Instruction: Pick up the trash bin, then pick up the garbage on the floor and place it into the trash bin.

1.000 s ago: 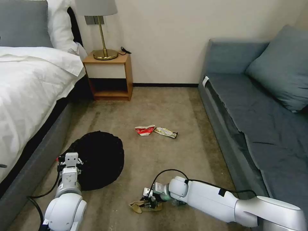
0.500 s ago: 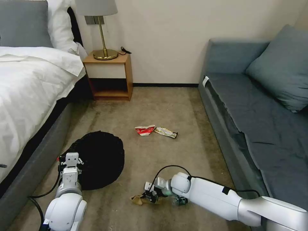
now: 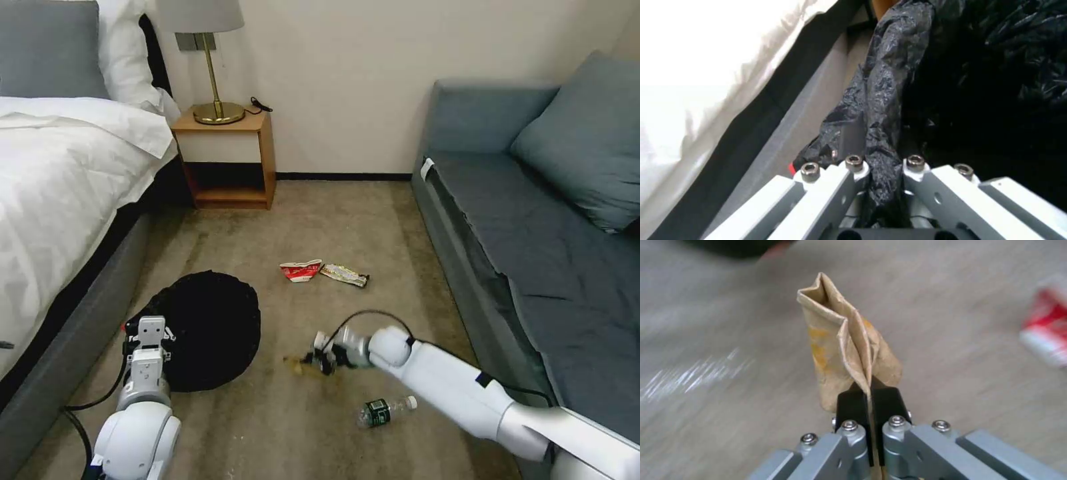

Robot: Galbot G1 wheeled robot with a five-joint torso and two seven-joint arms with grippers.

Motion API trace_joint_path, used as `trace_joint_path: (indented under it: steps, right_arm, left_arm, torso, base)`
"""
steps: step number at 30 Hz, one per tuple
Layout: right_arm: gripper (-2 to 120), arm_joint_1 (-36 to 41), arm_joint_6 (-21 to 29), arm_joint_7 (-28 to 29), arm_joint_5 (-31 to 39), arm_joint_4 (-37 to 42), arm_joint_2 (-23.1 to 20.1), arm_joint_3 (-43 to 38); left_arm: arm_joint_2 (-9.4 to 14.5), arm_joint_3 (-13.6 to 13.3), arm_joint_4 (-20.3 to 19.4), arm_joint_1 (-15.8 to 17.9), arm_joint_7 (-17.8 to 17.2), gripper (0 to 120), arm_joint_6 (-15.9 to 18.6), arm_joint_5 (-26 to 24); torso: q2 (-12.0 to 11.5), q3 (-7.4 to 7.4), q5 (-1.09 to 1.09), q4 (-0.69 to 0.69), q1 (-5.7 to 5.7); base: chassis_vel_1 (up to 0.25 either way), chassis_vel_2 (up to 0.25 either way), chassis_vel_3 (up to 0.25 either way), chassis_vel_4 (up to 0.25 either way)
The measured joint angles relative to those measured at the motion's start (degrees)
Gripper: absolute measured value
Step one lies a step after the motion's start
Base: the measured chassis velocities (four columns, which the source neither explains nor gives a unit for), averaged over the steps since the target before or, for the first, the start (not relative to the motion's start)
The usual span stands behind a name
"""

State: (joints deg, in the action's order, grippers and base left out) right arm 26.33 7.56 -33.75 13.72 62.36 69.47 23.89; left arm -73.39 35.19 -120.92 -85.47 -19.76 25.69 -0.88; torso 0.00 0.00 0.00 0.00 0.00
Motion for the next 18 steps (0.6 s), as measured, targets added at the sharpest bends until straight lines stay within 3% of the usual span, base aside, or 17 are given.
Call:
trace_joint_path:
  steps: [9,18]
  right_arm:
    - [0,-7.4,-0.7,-2.1,0.8,-0.6,3.4,-7.7]
    - [0,-10.6,3.0,1.4,12.0,8.3,7.0,-7.4]
  left_arm:
    - [0.0,-0.3,-0.3,-0.1,0.0,0,0.0,0.1]
    - [-0.3,-0.7,-0.5,0.2,-0.1,0,0.2,0.4]
  torso:
    - [0.0,0.0,-0.01,-0.01,0.0]
    - [0.0,0.0,-0.01,-0.01,0.0]
  base:
    - [0.0,0.0,0.0,0.0]
    - [0.0,0.0,0.0,0.0]
